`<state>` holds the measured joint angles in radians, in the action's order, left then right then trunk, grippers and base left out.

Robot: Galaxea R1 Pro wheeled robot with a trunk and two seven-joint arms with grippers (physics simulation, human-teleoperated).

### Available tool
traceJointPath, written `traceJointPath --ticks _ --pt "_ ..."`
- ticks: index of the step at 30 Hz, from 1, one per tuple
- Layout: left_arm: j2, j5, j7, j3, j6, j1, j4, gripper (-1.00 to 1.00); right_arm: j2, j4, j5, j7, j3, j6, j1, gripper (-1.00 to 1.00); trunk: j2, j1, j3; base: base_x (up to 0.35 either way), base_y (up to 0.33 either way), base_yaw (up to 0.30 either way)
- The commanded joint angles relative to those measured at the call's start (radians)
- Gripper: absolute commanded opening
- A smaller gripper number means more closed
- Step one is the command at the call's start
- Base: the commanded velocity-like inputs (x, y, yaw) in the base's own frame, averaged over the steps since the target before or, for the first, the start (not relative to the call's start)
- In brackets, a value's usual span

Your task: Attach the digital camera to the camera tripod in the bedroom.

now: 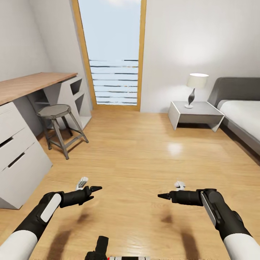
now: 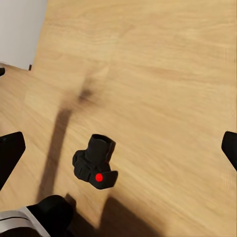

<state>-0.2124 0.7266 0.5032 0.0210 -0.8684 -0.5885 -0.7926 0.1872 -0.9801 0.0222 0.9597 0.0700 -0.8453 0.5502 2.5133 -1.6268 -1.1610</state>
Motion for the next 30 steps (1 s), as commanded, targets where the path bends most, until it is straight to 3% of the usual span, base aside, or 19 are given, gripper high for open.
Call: traceJointPath --ticks 1,30 --pt "-0.001 0.003 0.001 0.002 -0.003 -0.001 0.0 1.0 0.0 0.0 0.002 0.002 0.001 -0.008 0.001 1.0 0.001 0.0 -0.005 0.0 0.0 0.0" --pt "-0.001 0.002 0.0 0.0 -0.003 -0.001 0.03 1.0 -0.006 0.009 -0.001 -0.004 -0.001 -0.007 0.001 1.0 0.007 -0.013 -0.117 0.0 0.0 0.0"
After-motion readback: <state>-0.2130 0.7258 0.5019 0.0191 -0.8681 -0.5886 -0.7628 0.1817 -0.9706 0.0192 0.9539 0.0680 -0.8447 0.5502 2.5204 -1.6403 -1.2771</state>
